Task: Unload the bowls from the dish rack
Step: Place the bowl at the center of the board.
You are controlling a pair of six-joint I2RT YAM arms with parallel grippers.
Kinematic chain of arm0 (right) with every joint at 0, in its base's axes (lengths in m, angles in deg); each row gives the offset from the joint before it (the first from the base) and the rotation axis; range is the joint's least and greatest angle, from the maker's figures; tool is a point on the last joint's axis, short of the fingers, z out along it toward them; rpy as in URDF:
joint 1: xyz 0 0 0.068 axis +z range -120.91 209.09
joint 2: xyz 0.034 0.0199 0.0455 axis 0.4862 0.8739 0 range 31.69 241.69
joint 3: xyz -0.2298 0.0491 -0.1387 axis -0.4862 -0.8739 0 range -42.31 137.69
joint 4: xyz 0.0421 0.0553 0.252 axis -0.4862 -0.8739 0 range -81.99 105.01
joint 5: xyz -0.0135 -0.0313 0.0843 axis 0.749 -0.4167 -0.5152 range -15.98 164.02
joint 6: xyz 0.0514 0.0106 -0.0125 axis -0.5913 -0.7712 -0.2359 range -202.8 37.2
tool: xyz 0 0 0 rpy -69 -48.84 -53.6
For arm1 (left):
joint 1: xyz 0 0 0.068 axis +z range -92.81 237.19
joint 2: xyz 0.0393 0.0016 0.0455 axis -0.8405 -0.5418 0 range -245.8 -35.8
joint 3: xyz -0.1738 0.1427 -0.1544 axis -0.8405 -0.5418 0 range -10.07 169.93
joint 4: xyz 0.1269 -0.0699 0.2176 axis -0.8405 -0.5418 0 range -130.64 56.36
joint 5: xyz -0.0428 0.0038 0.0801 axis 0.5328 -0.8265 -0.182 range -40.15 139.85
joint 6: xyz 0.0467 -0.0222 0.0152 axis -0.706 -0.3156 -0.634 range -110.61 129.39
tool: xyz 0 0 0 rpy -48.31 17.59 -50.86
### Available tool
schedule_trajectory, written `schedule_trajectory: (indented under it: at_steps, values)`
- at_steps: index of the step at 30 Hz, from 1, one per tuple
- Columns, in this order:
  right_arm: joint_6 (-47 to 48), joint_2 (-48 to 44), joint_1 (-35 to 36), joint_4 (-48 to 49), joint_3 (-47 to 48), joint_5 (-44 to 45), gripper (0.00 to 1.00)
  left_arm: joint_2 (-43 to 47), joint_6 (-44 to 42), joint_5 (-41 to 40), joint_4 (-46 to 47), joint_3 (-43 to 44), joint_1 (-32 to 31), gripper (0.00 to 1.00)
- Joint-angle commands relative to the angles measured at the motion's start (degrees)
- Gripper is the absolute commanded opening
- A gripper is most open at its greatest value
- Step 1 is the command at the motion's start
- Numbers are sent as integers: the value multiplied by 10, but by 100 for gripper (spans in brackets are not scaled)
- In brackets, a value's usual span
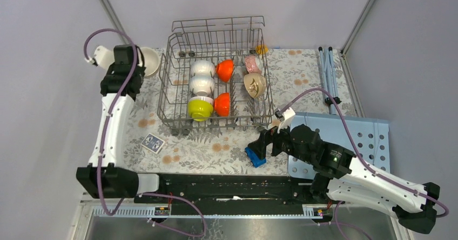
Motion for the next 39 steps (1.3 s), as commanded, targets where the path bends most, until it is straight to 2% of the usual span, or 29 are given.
schedule_trajectory:
  at_steps: [1,8,12,15,17,21,30,39]
  values:
    - [-14,-24,2,58,-33,0,99,12,75,50,80,-32,98,0]
    - [-37,-58,2,127,-128,-6,98,-39,85,32,97,-52,144,0]
    - [-68,-60,2,143,-151,-1,95,-103,73,42,115,-40,159,0]
    - [-69,-71,2,141,-168,8,95,-152,76,79,140,-34,167,0]
    - [-54,-81,2,134,-174,26,95,-179,80,108,171,-40,172,0]
    - [-23,-93,2,140,-177,50,97,-227,78,102,189,-26,175,0]
    - [-15,-61,2,159,-164,40,97,-348,69,118,207,38,182,0]
    - [-33,-82,2,134,-151,41,97,-394,40,101,212,59,187,0]
